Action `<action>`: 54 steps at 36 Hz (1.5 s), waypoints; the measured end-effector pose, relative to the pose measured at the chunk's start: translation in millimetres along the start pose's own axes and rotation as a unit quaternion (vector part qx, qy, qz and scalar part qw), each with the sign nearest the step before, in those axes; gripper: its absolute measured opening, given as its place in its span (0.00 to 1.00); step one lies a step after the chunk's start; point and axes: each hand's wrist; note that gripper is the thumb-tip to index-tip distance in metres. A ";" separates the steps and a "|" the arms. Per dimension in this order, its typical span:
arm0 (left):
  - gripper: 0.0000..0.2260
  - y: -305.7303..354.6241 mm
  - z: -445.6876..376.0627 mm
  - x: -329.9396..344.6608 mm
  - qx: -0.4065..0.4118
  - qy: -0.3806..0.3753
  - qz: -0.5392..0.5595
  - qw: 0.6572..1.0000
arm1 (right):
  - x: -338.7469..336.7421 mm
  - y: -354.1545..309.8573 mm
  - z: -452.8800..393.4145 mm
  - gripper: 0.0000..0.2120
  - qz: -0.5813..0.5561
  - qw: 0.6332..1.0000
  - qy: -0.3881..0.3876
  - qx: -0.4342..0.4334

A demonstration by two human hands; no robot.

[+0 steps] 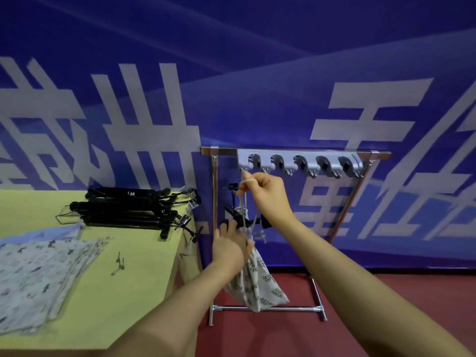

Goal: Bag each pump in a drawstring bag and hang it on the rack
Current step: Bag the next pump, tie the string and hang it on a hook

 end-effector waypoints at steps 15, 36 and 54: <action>0.07 -22.6 -48.8 -16.5 0.005 -0.008 0.373 0.928 | 3.4 58.3 -10.5 0.21 0.163 0.983 -0.042 0.078; 0.06 -0.5 -140.3 -1.8 -0.044 -0.047 0.449 0.891 | -33.7 117.7 -73.4 0.11 0.221 0.964 -0.015 0.148; 0.12 34.6 -227.8 21.4 -0.190 0.047 0.391 0.900 | -39.7 174.9 -156.3 0.08 0.262 0.959 -0.061 0.090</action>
Point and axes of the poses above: each hand's wrist, its own z-axis away from the middle knuckle, its own x-axis out of the palm, y = z × x, and after that the axes turned 7 degrees about y, right-handed
